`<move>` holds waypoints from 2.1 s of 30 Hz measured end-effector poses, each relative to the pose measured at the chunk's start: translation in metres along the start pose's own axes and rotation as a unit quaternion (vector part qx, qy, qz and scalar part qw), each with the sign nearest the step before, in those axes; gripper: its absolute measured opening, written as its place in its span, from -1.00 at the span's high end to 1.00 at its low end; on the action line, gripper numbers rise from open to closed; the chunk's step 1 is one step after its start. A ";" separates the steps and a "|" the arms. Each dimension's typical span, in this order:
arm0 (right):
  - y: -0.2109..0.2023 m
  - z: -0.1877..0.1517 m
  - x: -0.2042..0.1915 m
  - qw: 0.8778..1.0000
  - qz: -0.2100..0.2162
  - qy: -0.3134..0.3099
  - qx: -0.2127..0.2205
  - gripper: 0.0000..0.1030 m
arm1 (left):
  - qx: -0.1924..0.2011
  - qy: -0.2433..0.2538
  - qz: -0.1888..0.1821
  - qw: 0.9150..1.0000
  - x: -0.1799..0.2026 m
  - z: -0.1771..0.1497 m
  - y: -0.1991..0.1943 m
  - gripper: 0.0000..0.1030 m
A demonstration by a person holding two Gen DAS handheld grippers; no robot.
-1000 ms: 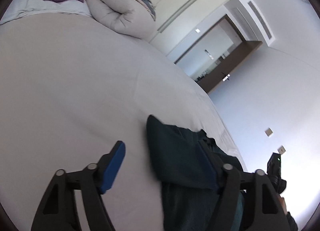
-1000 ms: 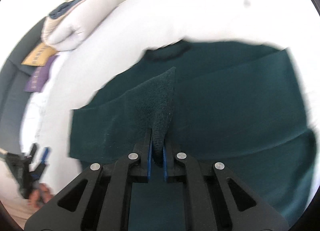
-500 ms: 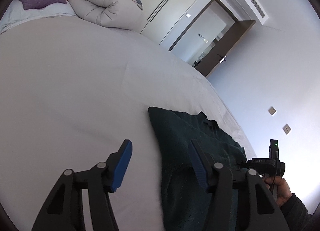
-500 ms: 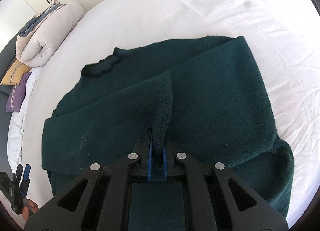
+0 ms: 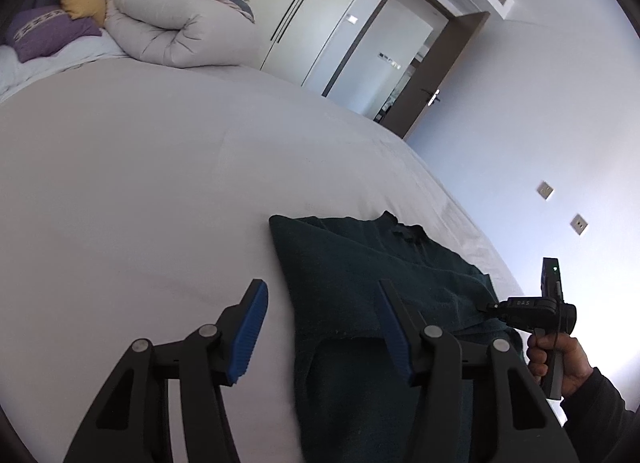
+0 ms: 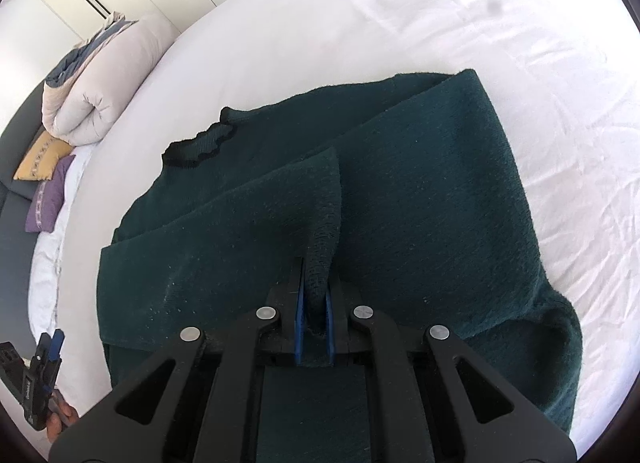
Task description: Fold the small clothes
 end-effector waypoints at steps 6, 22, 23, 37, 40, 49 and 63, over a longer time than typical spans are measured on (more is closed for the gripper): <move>0.004 -0.001 0.004 1.000 0.017 -0.005 -0.008 0.86 | -0.047 0.019 0.012 0.999 0.023 0.025 0.042 -0.06; 0.012 -0.003 0.015 0.996 0.085 0.024 -0.010 0.88 | -0.157 0.049 0.059 0.985 0.007 -0.015 0.148 0.51; 0.010 -0.004 0.016 0.995 0.094 0.032 -0.012 0.87 | -0.162 0.051 0.067 0.983 0.009 -0.013 0.142 0.52; 0.023 0.010 -0.023 0.998 0.061 0.005 -0.019 0.81 | -0.159 0.086 0.050 0.982 0.030 -0.038 0.120 0.24; 0.008 0.002 -0.010 0.991 0.116 0.070 -0.005 0.80 | -0.166 0.075 0.049 0.982 0.033 -0.039 0.088 0.18; -0.163 -0.099 0.026 0.987 0.131 0.011 0.094 -0.58 | -0.152 -0.068 -0.035 0.985 0.033 -0.127 -0.069 -0.80; -0.203 -0.234 0.161 0.992 0.075 0.098 0.028 -0.58 | -0.248 -0.080 -0.041 0.964 0.050 -0.232 -0.125 -0.65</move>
Point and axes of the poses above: each gripper's, at about its wrist camera, not at the fingertips, and y roughly the way its jaws point, x to its right, z to its top, the point moved 9 cm from there along y, roughly the way its jaws point, and after that the axes turned 5 degrees about y, right-handed, at the moved point
